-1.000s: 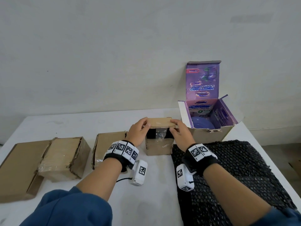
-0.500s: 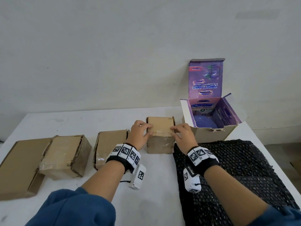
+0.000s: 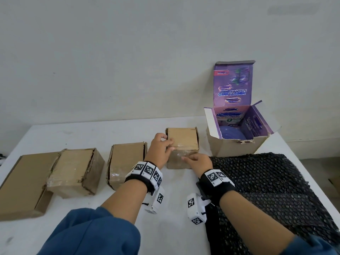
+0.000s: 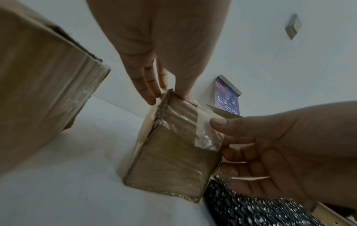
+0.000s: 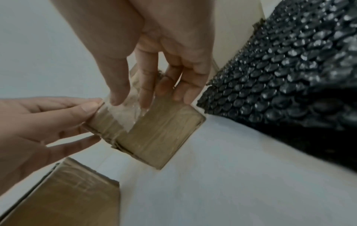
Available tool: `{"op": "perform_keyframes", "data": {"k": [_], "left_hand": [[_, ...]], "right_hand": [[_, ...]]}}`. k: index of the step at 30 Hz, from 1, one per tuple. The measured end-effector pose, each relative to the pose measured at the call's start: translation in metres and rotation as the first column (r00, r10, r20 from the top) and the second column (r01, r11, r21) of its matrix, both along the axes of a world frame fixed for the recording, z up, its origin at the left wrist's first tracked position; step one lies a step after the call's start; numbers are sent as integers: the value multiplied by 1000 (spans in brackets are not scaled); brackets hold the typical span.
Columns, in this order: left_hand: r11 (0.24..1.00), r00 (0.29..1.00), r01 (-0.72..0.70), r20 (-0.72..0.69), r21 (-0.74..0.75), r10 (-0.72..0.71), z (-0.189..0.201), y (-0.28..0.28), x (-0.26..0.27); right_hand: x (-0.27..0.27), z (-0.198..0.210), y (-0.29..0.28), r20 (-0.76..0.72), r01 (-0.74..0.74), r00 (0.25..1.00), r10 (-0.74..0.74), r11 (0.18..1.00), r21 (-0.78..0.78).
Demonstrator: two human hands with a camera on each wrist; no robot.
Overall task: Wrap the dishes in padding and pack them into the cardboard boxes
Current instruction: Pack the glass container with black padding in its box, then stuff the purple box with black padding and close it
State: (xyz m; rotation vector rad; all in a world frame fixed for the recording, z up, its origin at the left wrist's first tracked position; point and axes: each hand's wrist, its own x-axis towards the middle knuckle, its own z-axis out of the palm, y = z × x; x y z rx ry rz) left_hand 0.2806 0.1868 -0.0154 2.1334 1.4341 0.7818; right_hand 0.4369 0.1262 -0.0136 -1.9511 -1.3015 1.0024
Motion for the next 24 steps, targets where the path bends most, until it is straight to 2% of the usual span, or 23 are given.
{"op": "perform_keyframes", "data": {"k": [3, 9, 16, 19, 21, 24], "left_hand": [[1000, 1000, -9, 6, 3, 9, -1, -2, 0], [999, 1000, -5, 27, -33, 6, -2, -4, -1], [999, 999, -31, 15, -32, 31, -4, -2, 2], [999, 999, -40, 30, -34, 41, -4, -3, 2], [999, 999, -38, 32, -32, 39, -4, -3, 2], [999, 999, -31, 36, -44, 32, -5, -3, 2]], "right_hand": [[-4, -5, 1, -6, 86, 996, -86, 996, -5], [-13, -18, 5, 192, 119, 974, -124, 992, 38], [-25, -22, 7, 137, 248, 952, -273, 953, 176], [-16, -22, 5, 132, 336, 915, -381, 902, 272], [-8, -17, 7, 176, 273, 924, -341, 907, 322], [4, -9, 17, 227, 16, 971, -78, 965, 261]]}}
